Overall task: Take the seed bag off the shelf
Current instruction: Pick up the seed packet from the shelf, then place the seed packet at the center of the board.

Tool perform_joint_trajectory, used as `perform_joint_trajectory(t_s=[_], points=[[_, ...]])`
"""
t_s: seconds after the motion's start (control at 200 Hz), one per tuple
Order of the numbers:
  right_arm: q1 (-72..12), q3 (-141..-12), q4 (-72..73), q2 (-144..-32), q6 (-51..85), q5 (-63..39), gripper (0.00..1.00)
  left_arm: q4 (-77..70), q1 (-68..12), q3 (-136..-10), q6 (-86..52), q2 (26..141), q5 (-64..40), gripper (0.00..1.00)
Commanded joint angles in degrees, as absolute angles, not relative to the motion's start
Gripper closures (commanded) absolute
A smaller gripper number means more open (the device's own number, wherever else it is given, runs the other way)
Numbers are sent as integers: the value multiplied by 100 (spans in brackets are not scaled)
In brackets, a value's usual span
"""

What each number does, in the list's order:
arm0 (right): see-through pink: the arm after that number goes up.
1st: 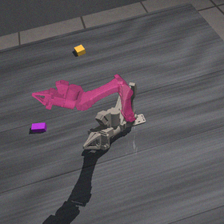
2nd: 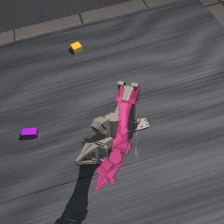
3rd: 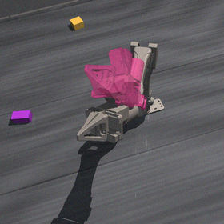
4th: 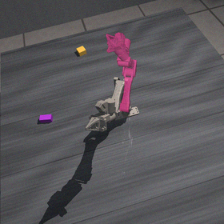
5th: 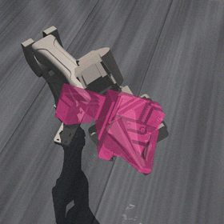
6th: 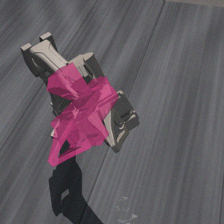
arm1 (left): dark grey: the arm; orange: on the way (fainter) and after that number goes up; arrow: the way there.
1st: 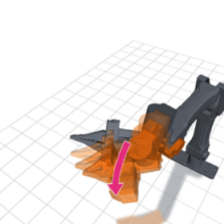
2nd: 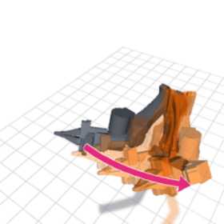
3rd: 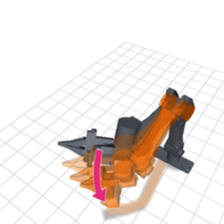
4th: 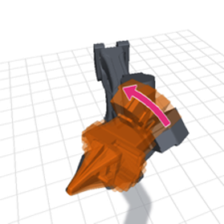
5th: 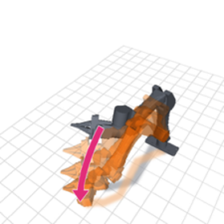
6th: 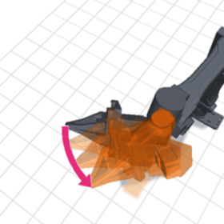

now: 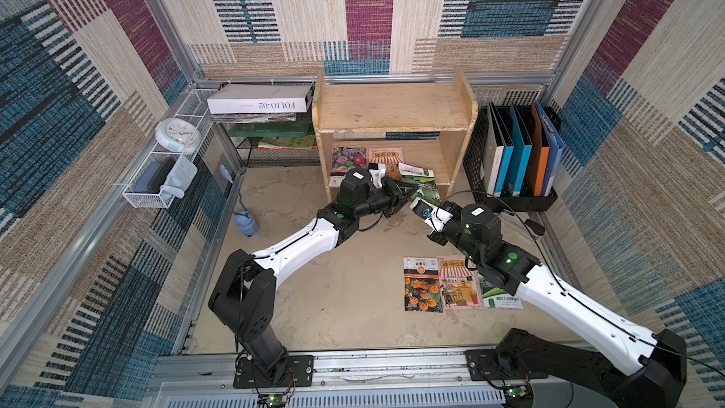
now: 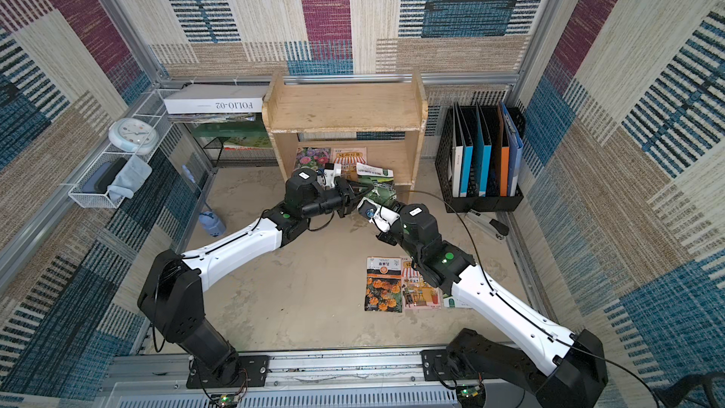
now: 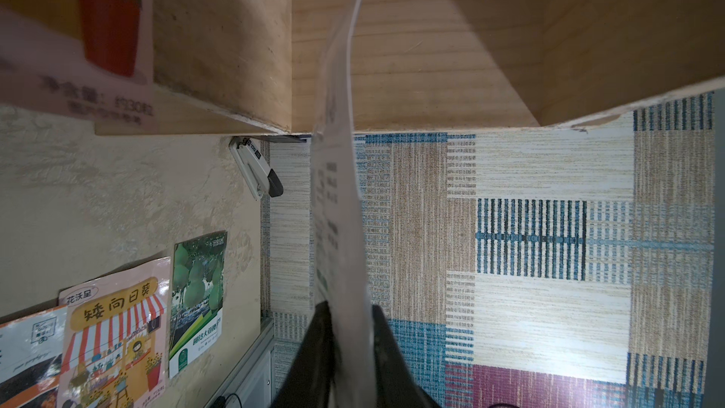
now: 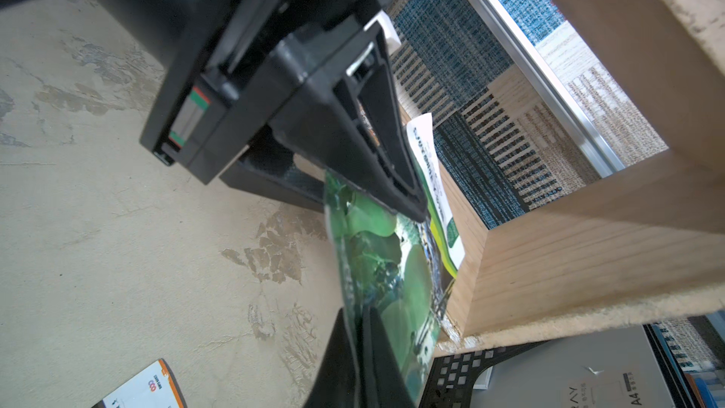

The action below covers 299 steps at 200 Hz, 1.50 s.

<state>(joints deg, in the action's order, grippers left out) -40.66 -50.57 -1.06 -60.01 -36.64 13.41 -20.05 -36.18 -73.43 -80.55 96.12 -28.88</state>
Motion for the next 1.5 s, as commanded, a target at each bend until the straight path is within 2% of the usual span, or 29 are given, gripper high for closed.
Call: perform_joint_trajectory(t_s=[0.0, 0.09, 0.16, 0.265, 0.301, 0.386, 0.506, 0.701, 0.816, 0.997, 1.252, 1.493], points=[[-4096, -5051, 69, -5917, -3588, 1331, 100, -2032, -3621, -7394, -7989, 9636, -2977, 91], [-4114, -5037, 36, -5870, -3558, 1357, 100, -2039, -3621, -7414, -7989, 9643, -2996, 100], [-4125, -5045, 1, -5843, -3525, 1383, 100, -2028, -3621, -7426, -7987, 9655, -3000, 100], [-4155, -5118, -153, -5845, -3437, 1442, 71, -2032, -3621, -7449, -7989, 9643, -3018, 100], [-4170, -5140, -222, -5845, -3420, 1492, 65, -2031, -3617, -7446, -7973, 9635, -3029, 100], [-4213, -5182, -411, -5804, -3340, 1591, 56, -2020, -3621, -7454, -7943, 9607, -3032, 100], [-4300, -5301, -878, -5653, -3099, 1626, 50, -1925, -3617, -7486, -7792, 9517, -3003, 100], [-4563, -5428, -1854, -5263, -2275, 1655, 44, -1309, -3603, -7775, -7103, 9316, -2778, 100], [-4645, -5549, -2507, -5073, -1679, 1442, 42, -552, -3598, -7997, -6308, 9044, -2306, 100], [-4739, -5656, -3248, -4875, -900, 1915, 42, 316, -3604, -7826, -5394, 8276, -1696, 100], [-4735, -5863, -3656, -4456, 330, 2224, 42, 498, -3621, -6246, -5243, 6741, -2019, 100], [-4737, -6029, -3621, -4976, 974, 2207, 42, 170, -3802, -4469, -5685, 5764, -2267, 100]])
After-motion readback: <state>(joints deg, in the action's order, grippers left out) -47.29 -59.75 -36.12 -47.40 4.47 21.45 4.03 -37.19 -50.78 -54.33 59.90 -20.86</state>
